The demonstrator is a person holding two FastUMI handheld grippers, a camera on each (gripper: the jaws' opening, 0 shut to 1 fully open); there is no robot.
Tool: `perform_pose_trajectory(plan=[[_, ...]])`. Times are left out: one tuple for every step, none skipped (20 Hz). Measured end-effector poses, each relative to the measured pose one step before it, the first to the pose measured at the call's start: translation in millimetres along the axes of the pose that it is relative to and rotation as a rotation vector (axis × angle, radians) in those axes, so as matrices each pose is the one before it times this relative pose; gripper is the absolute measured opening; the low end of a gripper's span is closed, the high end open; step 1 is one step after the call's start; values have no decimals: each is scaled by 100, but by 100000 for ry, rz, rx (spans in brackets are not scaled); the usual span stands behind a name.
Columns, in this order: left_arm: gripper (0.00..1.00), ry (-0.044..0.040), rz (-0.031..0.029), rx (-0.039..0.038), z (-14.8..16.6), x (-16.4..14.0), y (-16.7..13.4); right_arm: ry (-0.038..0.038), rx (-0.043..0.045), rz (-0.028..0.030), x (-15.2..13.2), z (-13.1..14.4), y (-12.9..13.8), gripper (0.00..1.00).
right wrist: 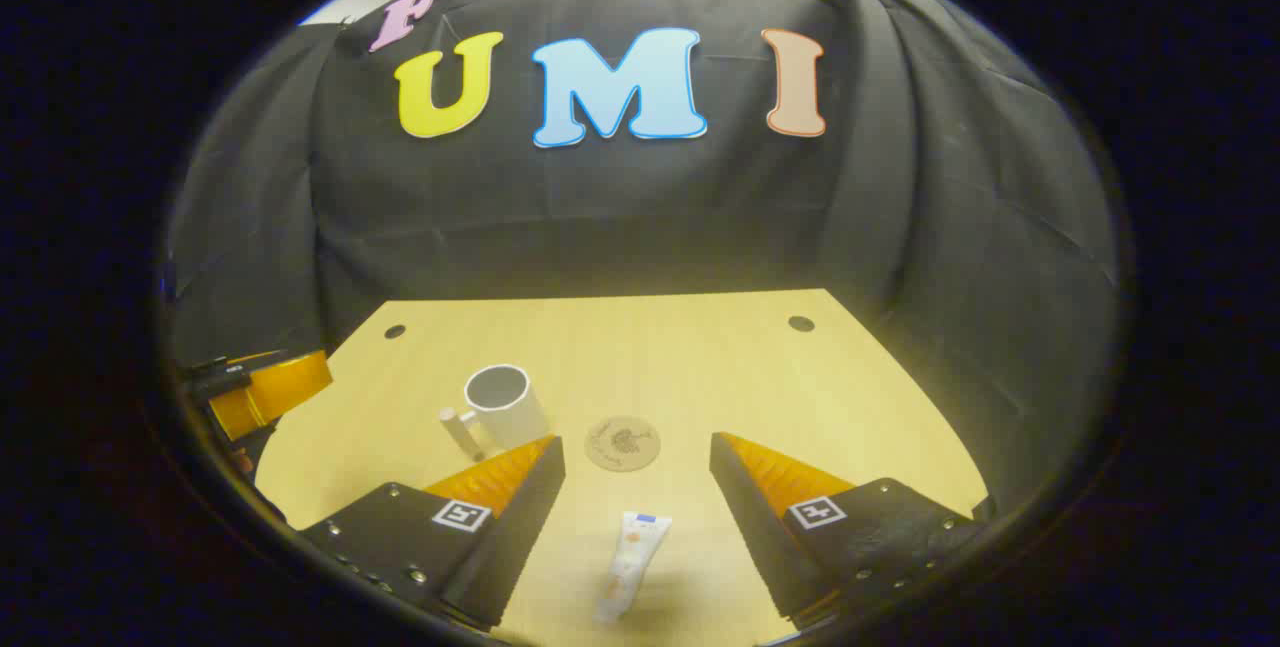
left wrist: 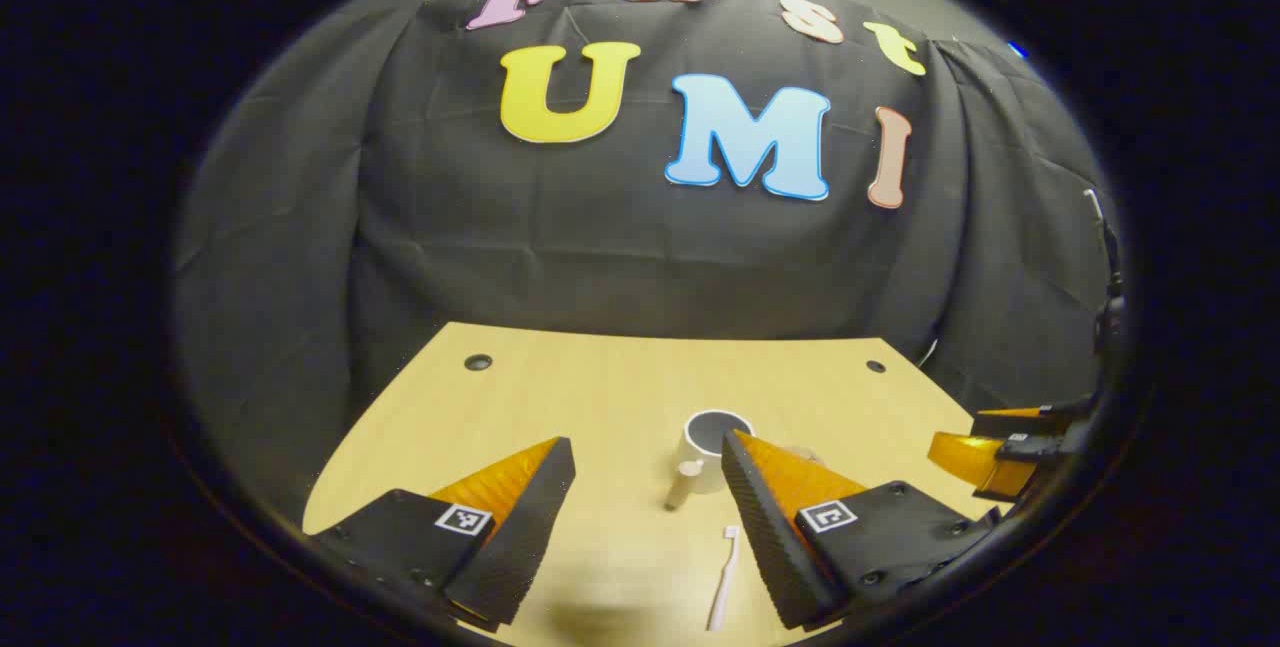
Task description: Put the toothbrush and toothpaste on the desktop into the cup, then pick up the cup and place it on the coaster on the desktop.
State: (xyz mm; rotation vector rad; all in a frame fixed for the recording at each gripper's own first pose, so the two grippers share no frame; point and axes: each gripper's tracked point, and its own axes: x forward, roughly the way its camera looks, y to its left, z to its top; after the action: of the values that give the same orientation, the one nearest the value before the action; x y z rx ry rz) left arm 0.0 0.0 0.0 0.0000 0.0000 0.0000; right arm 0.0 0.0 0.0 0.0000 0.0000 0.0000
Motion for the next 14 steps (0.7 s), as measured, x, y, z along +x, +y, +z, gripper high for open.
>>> perform_pose_trajectory(plan=[[100, 562, -597, -6, -229, 36, -694, 1361, 259, 1599, 163, -324, 189, 92], [100, 972, 66, 993, -433, -3, -312, 1536, 208, 1046, 189, -371, 55, 92], [100, 1235, 1082, 1529, -606, 175, 53, 1865, 83, 889, 284, -547, 40, 92], [99, 1934, 1741, 1404, -625, 131, 254, 2087, 188, 1069, 171, -388, 242, 93], [100, 2493, 565, 616, -747, 40, 181, 1749, 95, 847, 207, -493, 111, 92], [100, 2810, -29, -88, -972, -80, -36, 2350, 58, 346, 187, -374, 59, 92], [100, 2854, -238, -548, -1041, -154, -196, 2335, 355, 481, 127, -374, 33, 93], [96, 2435, 102, -412, -780, -69, 223, 1904, 862, 857, 61, -218, 96, 93], [100, 2034, 306, 84, -997, -324, -58, 1550, 972, 811, 200, -426, 195, 93], [96, 1656, 345, 426, -989, -203, -2, 1570, 1107, 706, 273, -448, 64, 93], [99, 1400, -89, 364, -698, -160, -53, 2003, 976, 445, 303, -1009, -46, 93], [100, 1552, -147, 213, -708, -90, -94, 2095, 792, 471, 23, -912, -31, 93], [100, 1054, -491, -54, -302, -94, -267, 1659, 574, 509, -86, -433, -3, 94], [100, 1139, -771, -116, -406, 21, -317, 1319, 232, 217, 232, -348, 24, 94]])
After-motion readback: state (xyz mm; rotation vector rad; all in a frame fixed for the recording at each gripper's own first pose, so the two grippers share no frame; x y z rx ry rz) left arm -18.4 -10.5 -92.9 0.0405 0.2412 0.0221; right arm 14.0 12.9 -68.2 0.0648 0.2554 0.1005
